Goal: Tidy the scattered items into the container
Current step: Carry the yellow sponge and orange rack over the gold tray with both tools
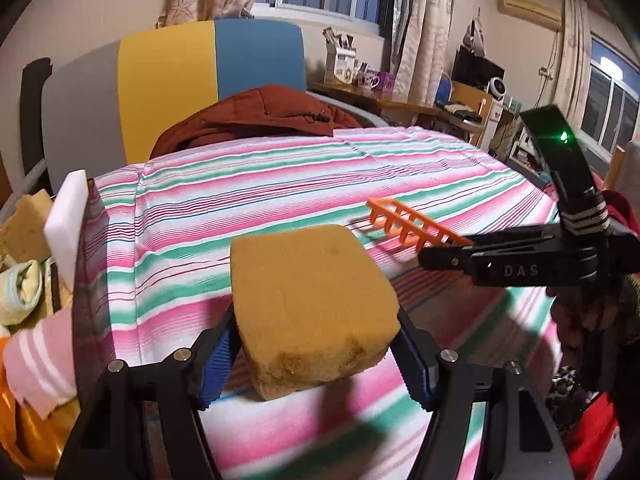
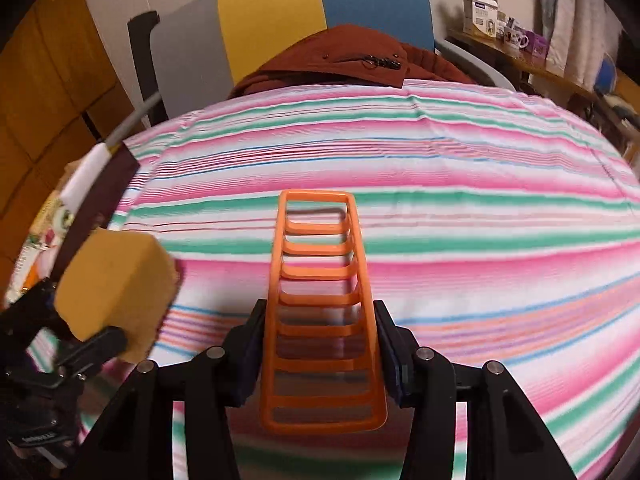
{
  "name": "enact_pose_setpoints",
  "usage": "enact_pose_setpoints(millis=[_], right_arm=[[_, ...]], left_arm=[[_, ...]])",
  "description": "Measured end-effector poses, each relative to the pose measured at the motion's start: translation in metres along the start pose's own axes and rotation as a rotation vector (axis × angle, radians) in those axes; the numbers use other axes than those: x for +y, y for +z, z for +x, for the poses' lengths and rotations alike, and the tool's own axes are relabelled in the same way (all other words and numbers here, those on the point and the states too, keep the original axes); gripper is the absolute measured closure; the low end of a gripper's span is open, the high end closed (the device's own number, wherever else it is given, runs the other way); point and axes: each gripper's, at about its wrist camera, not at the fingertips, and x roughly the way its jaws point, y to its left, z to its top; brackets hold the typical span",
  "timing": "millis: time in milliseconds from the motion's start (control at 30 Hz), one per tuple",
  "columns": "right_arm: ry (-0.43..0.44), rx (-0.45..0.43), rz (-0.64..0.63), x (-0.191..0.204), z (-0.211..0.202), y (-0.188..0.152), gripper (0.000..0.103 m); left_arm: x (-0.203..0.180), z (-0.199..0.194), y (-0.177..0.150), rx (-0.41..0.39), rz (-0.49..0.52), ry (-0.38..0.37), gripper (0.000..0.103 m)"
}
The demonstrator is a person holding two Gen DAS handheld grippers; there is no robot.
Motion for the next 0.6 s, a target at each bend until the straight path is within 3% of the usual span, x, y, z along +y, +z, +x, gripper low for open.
enact_pose_setpoints(millis=[100,267,600], right_arm=[[0.077,-0.032,0.090,0.001,-0.008,-0.010,0.053],[0.127,-0.062,0.200,0.003,-0.010,-0.018,0.053],[0.287,-0.080,0.266,0.025,-0.013,-0.017,0.053]], left_arm=[[0.001,-0.015,-0.004,-0.032,0.003,0.007,0.031],[0.008,-0.038,-0.005,-0.077,-0.013,0.015,0.032],[0.036,-0.074,-0.013,-0.141,-0.075,0.034,0.032]])
